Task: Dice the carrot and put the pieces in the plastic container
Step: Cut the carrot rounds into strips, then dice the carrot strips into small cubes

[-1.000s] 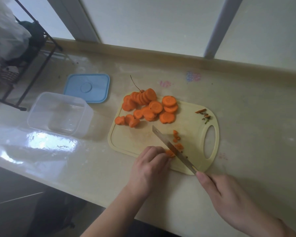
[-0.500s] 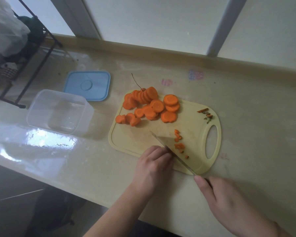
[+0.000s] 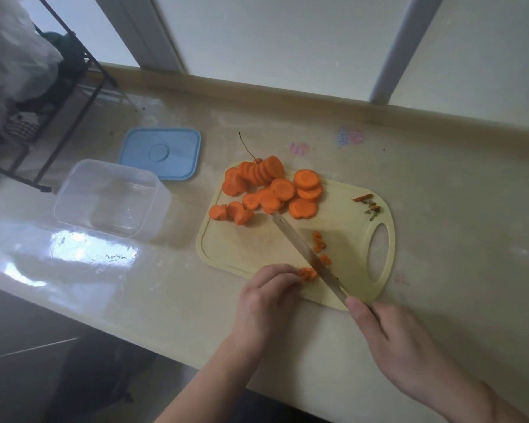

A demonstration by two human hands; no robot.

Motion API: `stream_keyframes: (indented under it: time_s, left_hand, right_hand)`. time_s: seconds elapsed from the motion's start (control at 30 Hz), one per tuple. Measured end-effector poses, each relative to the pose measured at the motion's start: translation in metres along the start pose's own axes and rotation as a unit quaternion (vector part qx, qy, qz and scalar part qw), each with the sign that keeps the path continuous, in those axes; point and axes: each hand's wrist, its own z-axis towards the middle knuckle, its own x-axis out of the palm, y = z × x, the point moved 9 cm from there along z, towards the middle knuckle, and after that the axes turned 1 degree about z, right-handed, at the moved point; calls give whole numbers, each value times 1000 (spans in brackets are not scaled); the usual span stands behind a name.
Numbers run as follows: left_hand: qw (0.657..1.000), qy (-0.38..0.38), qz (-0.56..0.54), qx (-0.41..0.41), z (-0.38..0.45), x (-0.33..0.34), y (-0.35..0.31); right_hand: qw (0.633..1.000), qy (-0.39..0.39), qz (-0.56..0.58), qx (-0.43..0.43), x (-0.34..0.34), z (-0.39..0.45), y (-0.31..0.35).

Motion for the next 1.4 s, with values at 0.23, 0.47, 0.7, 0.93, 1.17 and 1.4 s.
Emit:
stream_keyframes:
  time_s: [0.23,0.47,0.7,0.93,1.17,1.4]
  left_hand:
    - [957,-136,-82,-241,-9,-34,36]
    - [955,-103,-33,-276,1,-31,38]
    - [963,-80,-1,-259,8,-29,32]
    - [979,-59,24,-196,23,-23,25]
    - [986,35,155,54,118,8,-19]
    - [902,226,367,-9,191,56,9]
  right_hand:
    - [998,55,1,5,16,-4,-7]
    - [996,76,-8,38,10,0,-18]
    - [987,78,14,142,-17,-2,-30]
    - [947,68,154,273,-24,-10,-60]
    - [939,63,201,270,-22,-4,-51]
    - [938,31,212,274,-21,-9,-50]
